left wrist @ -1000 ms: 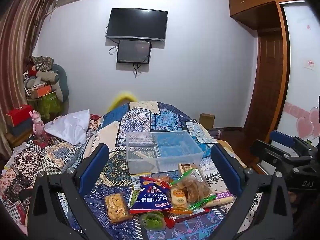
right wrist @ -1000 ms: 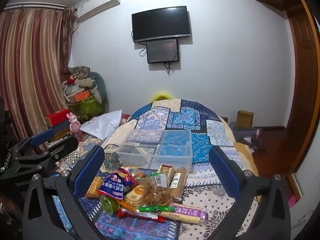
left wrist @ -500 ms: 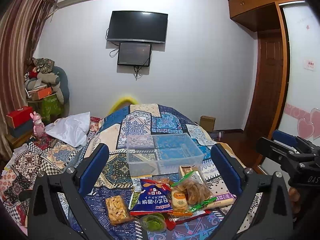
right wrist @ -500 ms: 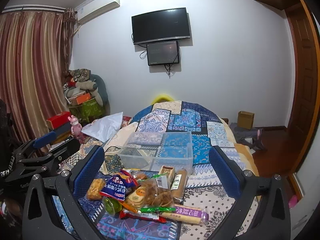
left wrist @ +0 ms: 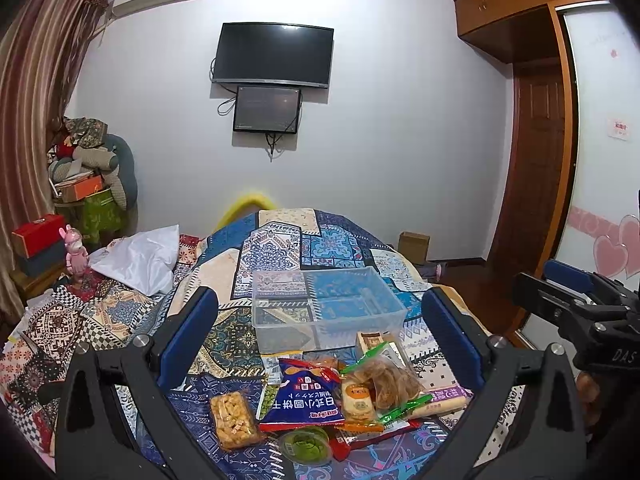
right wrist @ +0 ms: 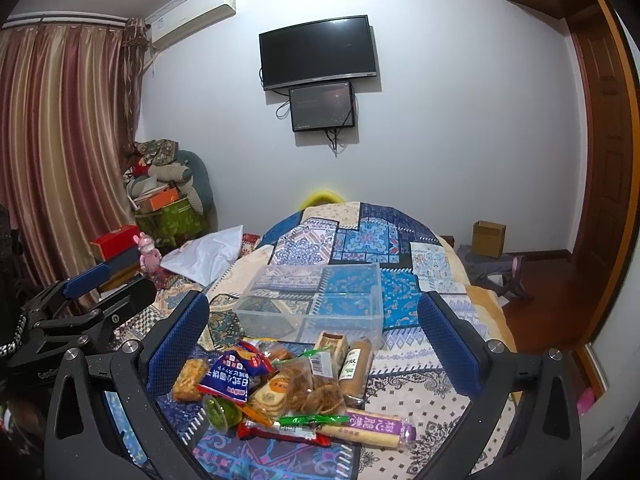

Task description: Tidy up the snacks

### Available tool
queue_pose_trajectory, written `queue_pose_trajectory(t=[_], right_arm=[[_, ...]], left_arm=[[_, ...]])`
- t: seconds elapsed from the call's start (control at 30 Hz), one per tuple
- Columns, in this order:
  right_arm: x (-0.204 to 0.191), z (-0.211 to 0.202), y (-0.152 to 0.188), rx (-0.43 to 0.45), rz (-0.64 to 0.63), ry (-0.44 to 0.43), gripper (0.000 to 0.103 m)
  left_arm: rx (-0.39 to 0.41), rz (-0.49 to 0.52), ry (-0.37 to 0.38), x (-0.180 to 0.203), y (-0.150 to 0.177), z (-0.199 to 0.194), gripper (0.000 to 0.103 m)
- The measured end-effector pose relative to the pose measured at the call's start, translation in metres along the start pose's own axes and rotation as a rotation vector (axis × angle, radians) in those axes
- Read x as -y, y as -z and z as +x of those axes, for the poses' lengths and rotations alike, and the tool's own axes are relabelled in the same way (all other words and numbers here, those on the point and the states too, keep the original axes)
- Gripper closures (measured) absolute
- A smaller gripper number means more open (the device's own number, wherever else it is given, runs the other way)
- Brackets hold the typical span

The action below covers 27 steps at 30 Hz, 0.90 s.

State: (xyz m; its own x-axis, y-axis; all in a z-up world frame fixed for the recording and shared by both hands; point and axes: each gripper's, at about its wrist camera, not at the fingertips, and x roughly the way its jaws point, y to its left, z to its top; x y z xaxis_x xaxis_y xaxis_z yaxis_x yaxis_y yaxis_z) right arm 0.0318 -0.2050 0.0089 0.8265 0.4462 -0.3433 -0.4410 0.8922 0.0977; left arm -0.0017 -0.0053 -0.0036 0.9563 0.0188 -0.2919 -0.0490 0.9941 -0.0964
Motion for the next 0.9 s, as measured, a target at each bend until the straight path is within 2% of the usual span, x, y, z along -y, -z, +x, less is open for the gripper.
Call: queue_pose_trajectory(t=[0.9], right_arm=[[0.0015,0.0003,-0.0004,-0.001,0.005,-0.005,0.000]], left_arm=[[0.001,0.000,0.004,-0.0004,-0.0003,-0.0035,0.000]])
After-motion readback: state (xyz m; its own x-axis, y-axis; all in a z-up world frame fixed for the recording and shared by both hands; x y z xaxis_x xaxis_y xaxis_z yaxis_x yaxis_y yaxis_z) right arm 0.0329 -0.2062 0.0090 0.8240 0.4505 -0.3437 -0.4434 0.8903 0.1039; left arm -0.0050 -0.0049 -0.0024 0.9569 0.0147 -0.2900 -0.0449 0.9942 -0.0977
